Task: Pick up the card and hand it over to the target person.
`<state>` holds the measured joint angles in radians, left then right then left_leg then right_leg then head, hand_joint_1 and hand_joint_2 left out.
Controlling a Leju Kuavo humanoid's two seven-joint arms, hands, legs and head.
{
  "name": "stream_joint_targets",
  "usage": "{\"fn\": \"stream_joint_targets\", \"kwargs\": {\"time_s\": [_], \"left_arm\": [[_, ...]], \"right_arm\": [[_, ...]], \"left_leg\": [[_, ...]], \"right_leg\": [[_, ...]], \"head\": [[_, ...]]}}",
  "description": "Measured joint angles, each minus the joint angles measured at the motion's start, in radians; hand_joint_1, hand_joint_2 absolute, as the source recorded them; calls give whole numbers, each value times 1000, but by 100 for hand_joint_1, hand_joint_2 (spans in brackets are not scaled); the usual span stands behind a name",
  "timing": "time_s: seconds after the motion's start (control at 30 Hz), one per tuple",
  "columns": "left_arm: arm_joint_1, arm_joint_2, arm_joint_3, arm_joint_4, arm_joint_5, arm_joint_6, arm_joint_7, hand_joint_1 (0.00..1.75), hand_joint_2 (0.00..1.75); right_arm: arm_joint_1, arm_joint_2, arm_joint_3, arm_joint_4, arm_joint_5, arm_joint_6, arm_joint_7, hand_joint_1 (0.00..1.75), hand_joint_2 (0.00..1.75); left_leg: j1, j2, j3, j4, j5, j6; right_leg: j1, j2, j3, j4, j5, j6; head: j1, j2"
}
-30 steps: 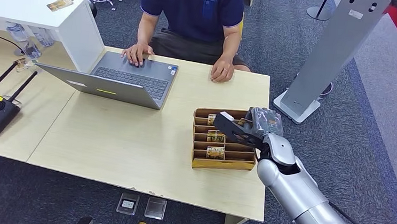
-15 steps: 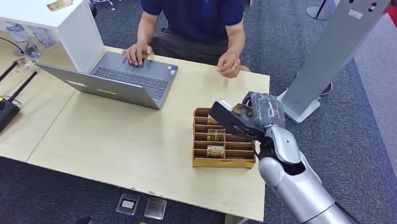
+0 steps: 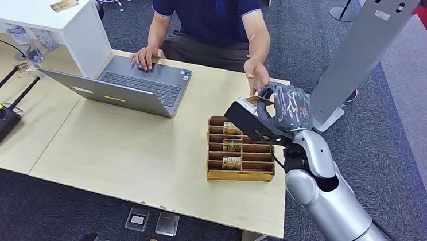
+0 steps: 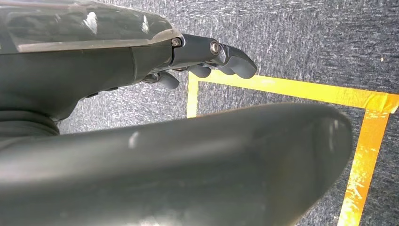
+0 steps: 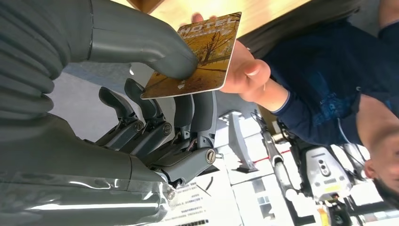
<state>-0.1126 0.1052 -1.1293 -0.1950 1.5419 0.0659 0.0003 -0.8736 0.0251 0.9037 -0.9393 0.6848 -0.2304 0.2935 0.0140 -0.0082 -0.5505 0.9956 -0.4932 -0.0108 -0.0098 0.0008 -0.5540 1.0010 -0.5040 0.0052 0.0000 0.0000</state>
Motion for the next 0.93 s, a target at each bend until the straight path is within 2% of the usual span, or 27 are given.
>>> {"fn": "stream_joint_targets", "kwargs": {"time_s": [0.1, 0.37, 0.5, 0.63, 0.77, 0.93], "left_arm": [[0, -3, 2, 1, 4, 2, -1, 0, 0], [1, -6, 15, 0, 18, 11, 1, 0, 0], [2, -4, 17, 1, 22, 15, 5, 0, 0], [2, -6, 11, 0, 18, 8, 11, 0, 0], [1, -8, -1, 0, 8, 2, 6, 0, 0], [2, -7, 11, 1, 15, -2, -6, 0, 0]], "right_arm": [[-39, 59, 6, 134, 1, -26, -40, 161, 175], [-89, 160, 14, 341, -10, -62, -114, 161, 175], [-82, 174, 19, 401, -12, -86, -132, 161, 175], [-68, 157, 11, 388, -9, -94, -129, 161, 175], [-56, 140, 0, 360, -2, -87, -120, 0, 175], [-47, 135, -5, 339, 4, -84, -118, 0, 175]], "left_leg": [[0, 3, 0, 0, 0, 0], [0, 1, 0, 0, -1, 0], [0, -1, 0, -1, 0, 0], [0, -2, 0, -1, 0, 0], [0, -4, -1, 0, 0, 0], [0, -4, -2, 1, 0, 0]], "right_leg": [[0, 3, -1, 1, 0, 0], [0, 1, 0, 1, -1, 0], [0, -1, 1, 0, -1, 0], [0, -3, 1, 0, -1, 0], [0, -4, 1, 0, -1, 0], [0, -4, 0, 1, -2, 0]], "head": [[0, 0], [0, 0], [0, 0], [0, 0], [0, 0], [0, 0]]}}
